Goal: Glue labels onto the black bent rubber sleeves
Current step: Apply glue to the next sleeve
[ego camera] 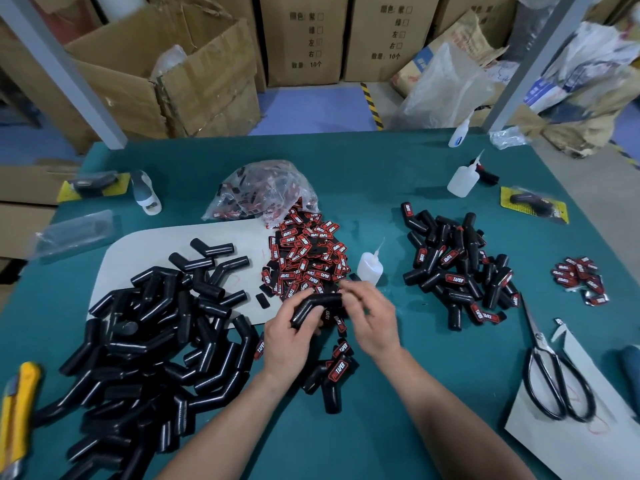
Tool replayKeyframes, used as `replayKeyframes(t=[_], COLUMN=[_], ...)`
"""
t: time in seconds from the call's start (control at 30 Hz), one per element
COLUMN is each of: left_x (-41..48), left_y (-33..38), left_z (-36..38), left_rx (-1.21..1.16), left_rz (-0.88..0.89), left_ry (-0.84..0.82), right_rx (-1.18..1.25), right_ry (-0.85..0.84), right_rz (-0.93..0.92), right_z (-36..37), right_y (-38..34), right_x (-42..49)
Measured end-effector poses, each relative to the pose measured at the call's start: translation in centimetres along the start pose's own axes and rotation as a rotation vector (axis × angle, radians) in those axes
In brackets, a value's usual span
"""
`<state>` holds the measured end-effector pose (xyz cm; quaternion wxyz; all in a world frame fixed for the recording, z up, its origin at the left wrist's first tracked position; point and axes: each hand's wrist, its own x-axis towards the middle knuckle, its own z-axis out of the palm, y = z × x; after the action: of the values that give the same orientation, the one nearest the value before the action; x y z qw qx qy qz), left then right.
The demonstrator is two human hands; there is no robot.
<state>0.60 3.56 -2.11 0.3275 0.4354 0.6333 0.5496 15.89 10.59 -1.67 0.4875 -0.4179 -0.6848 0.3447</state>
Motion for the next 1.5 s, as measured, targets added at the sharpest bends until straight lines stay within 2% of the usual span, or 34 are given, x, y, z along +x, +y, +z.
replayKeyframes(t=[0.07, 0.1, 0.13, 0.23, 0.3, 0.43, 0.57, 0.73, 0.8, 0.87, 1.07, 1.33, 1.5], left_x=[0.3, 0.4, 0.4, 0.7, 0.9, 0.9, 1.1, 1.5, 1.7, 1.7, 1.5, 1.5, 1.5], left_y=[0.1, 0.0, 0.1, 0.3, 0.3, 0.3, 0.0, -0.6, -0.9, -1.0, -0.5, -0.1, -0.1], left_z=[0.0, 0.0, 0.0, -0.1, -0.2, -0.3, -0.5, -0.4, -0.4, -0.4, -0.2, -0.3, -0.2], left_rx=[-0.052, -0.072, -0.103, -0.218, -0.277, -0.350, -0.282, -0.285, -0.268, -0.264, -0.308, -0.285, -0.306], left_rz=[-0.021, -0.034, -0.057, -0.133, -0.160, -0.150, -0.122, -0.172, -0.194, -0.204, -0.183, -0.199, -0.232], left_ry=[0.037, 0.041, 0.040, 0.056, 0.075, 0.079, 0.136, 0.136, 0.130, 0.128, 0.101, 0.093, 0.098], right_rx=[-0.114, -0.165, -0.226, -0.454, -0.521, -0.250, -0.110, 0.547, 0.789, 0.907, 0.901, 0.892, 0.748], right_ry=[0.270, 0.347, 0.331, 0.083, 0.033, -0.039, -0.069, 0.196, 0.258, 0.304, 0.441, 0.421, 0.400], right_rz=[-0.046, -0.009, 0.054, 0.257, 0.240, 0.181, 0.116, 0.500, 0.594, 0.639, 0.662, 0.579, 0.500], right_z=[-0.7, -1.1, -1.6, -2.1, -1.9, -1.3, -1.0, -0.9, -1.3, -1.5, -1.5, -1.1, -1.0], right_y=[0.6, 0.8, 1.2, 2.3, 2.5, 1.4, 1.0, 1.5, 1.6, 1.6, 1.1, 0.5, 0.7], right_x=[0.7, 1.1, 1.6, 2.4, 2.7, 1.9, 1.1, 1.7, 2.3, 2.7, 2.9, 2.7, 2.1])
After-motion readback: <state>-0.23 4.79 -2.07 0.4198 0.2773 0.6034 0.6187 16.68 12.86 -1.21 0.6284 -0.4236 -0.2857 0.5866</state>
